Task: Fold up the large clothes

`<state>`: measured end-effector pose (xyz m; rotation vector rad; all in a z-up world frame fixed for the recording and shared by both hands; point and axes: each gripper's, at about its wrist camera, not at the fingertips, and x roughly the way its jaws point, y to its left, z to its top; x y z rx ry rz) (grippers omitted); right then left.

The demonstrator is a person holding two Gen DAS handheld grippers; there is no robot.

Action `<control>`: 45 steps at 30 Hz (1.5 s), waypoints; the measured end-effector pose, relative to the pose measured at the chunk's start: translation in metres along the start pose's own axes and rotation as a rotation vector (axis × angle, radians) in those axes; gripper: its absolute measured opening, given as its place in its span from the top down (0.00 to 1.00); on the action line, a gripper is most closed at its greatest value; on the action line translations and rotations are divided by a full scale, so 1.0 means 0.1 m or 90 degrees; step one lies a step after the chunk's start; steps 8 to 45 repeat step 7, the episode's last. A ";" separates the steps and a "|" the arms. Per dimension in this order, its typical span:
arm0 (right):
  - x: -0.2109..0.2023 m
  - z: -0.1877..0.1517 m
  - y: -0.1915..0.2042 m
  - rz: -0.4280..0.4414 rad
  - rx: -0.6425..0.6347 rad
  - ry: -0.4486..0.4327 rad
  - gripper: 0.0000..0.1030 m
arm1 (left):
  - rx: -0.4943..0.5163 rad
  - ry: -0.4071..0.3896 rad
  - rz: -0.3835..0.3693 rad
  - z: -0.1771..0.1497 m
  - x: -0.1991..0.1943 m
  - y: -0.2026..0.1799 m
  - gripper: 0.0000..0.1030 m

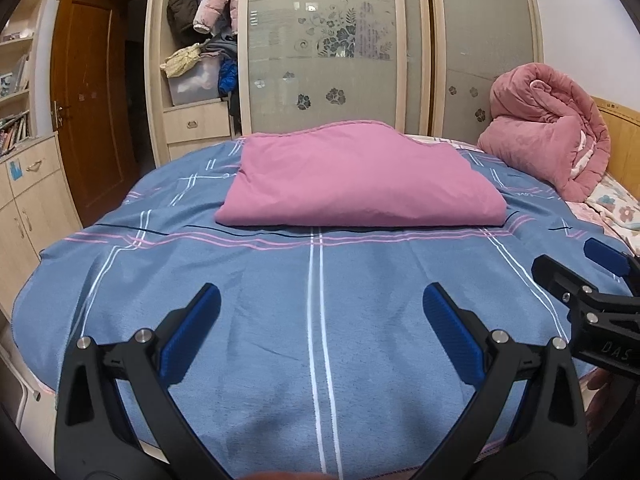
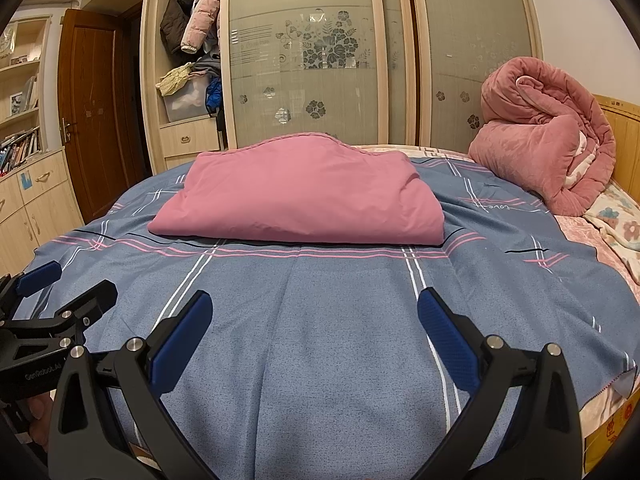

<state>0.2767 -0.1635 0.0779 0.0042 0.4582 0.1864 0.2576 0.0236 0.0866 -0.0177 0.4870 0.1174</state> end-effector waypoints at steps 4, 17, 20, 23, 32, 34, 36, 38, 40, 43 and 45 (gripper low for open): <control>0.00 0.00 0.00 0.000 0.000 0.000 0.01 | -0.008 0.004 0.001 0.01 0.01 0.02 0.02; 0.00 0.00 0.00 0.000 0.000 0.001 0.01 | -0.010 0.005 0.001 0.01 0.01 0.02 0.02; 0.00 0.00 0.00 0.000 0.000 0.001 0.01 | -0.010 0.005 0.001 0.01 0.01 0.02 0.02; 0.00 0.00 0.00 0.000 0.000 0.001 0.01 | -0.010 0.005 0.001 0.01 0.01 0.02 0.02; 0.00 0.00 0.00 0.000 0.000 0.001 0.01 | -0.010 0.005 0.001 0.01 0.01 0.02 0.02; 0.00 0.00 0.00 0.000 0.000 0.001 0.01 | -0.010 0.005 0.001 0.01 0.01 0.02 0.02; 0.00 0.00 0.00 0.000 0.000 0.001 0.01 | -0.010 0.005 0.001 0.01 0.01 0.02 0.02; 0.00 0.00 0.00 0.000 0.000 0.001 0.01 | -0.010 0.005 0.001 0.01 0.01 0.02 0.02; 0.00 0.00 0.00 0.000 0.000 0.001 0.01 | -0.010 0.005 0.001 0.01 0.01 0.02 0.02; 0.00 0.00 0.00 0.000 0.000 0.001 0.01 | -0.010 0.005 0.001 0.01 0.01 0.02 0.02; 0.00 0.00 0.00 0.000 0.000 0.001 0.01 | -0.010 0.005 0.001 0.01 0.01 0.02 0.02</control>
